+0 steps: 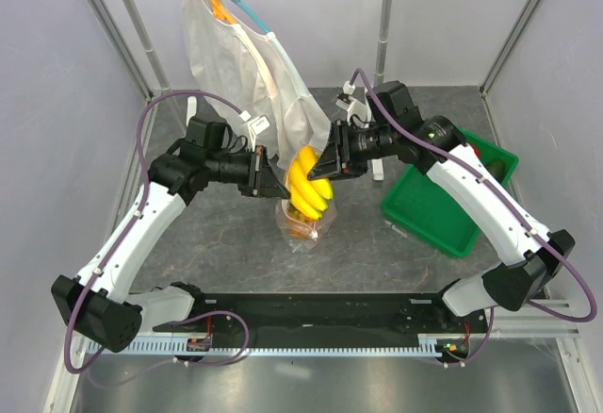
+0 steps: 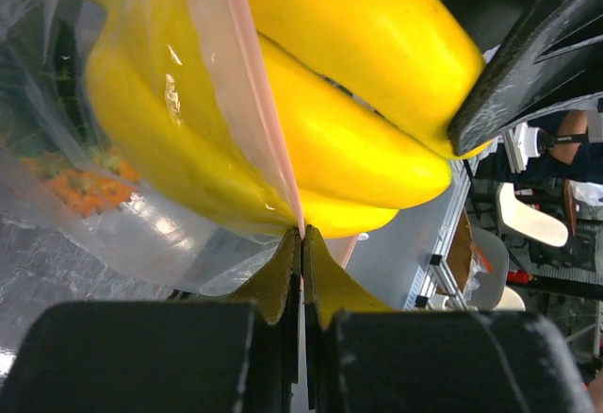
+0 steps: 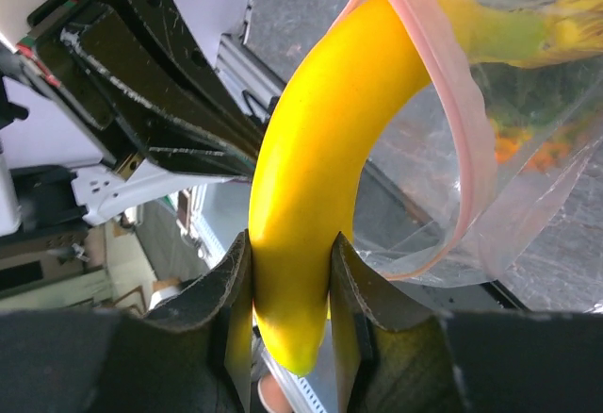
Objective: Place the food in the zip-top bag and seal the zipper
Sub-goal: Place the fake fruit in the zipper food storage bag.
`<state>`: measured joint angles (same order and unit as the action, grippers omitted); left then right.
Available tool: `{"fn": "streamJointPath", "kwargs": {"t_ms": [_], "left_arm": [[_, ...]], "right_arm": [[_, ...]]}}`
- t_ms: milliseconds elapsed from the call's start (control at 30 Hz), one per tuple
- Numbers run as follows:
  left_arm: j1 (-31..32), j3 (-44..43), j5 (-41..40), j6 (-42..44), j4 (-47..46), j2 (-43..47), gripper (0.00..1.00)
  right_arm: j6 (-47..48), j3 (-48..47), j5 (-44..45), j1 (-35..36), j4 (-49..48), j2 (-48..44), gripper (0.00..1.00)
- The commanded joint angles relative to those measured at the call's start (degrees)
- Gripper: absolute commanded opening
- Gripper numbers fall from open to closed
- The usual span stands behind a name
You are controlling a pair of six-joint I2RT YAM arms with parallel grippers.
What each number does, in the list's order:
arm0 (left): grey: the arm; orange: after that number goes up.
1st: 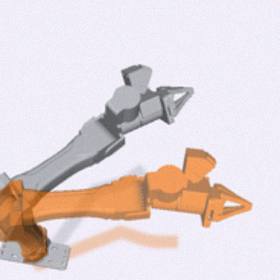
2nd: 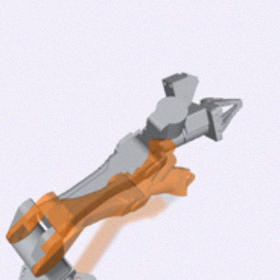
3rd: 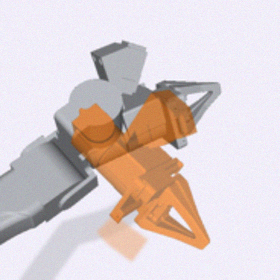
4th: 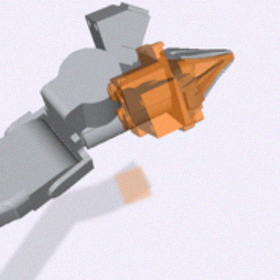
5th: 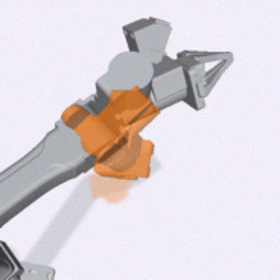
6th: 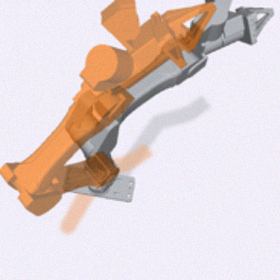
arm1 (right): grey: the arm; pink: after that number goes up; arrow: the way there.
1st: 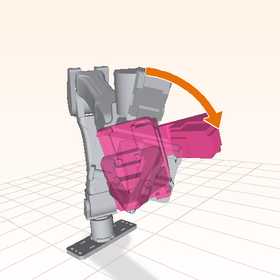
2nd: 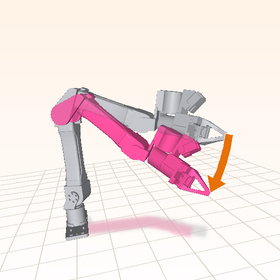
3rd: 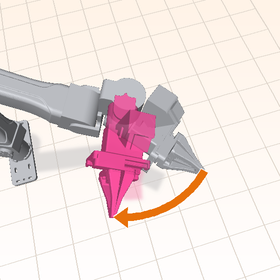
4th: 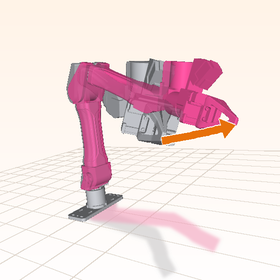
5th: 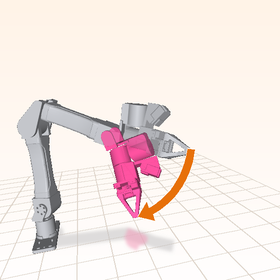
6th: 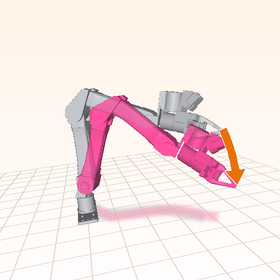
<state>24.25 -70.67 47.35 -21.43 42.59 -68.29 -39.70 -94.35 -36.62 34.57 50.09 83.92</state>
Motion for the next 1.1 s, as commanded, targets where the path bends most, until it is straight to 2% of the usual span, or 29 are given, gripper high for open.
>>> {"fn": "streamJointPath", "kwargs": {"t_ms": [0,133,167,200,233,333,367,500,633,700,767,867,1067], "left_arm": [[0.53,-2.54,5.46,-1.24,-1.45,-0.7,0.02],[0.53,-2.8,6.87,-1.86,-1.63,-0.7,0.02],[0.53,-2.8,7.14,-1.77,-1.63,-0.53,0.02],[0.45,-2.72,7.49,-1.86,-1.72,-0.53,0.02],[0.36,-2.71,7.84,-1.95,-1.72,-0.53,0.02],[-0.17,-3.06,9.42,-2.65,-1.89,-0.53,0.02],[-0.6,-3.15,9.51,-2.65,-1.89,-0.61,0.02],[-1.84,-3.86,9.95,-2.91,-1.72,-0.53,0.02],[-2.01,-3.86,10.13,-3.0,-1.46,-0.7,0.02],[-2.1,-3.86,10.04,-3.0,-1.46,-0.79,0.02],[-2.1,-3.86,9.86,-3.0,-1.46,-0.88,0.02],[-2.1,-3.86,9.43,-2.83,-1.54,-0.97,0.02],[-2.1,-3.77,8.72,-2.74,-1.89,-0.88,0.02]], "right_arm": [[-1.6,-0.67,9.62,1.99,-5.52,-0.42,0.05],[-3.54,1.27,11.13,3.49,-7.72,-1.12,0.06],[-3.45,1.53,11.22,3.84,-8.33,-1.21,0.13],[-3.02,1.53,11.48,4.19,-8.51,-1.56,0.25],[-2.49,1.62,12.53,4.98,-8.6,-1.83,0.32],[0.23,1.27,13.24,5.07,-8.78,-2.79,0.39],[2.68,0.92,12.89,5.07,-8.69,-3.06,0.54],[11.36,-2.15,11.14,4.98,-7.2,-5.16,0.68],[17.63,-2.51,8.51,2.89,-4.03,-7.62,0.72],[18.96,-0.07,9.36,1.48,-2.19,-9.03,0.7],[18.52,1.88,10.08,-0.9,0.7,-9.21,0.65],[17.03,4.69,10.52,-2.83,4.04,-8.6,0.64],[13.53,6.89,8.15,-3.37,5.38,-9.12,0.7]]}}
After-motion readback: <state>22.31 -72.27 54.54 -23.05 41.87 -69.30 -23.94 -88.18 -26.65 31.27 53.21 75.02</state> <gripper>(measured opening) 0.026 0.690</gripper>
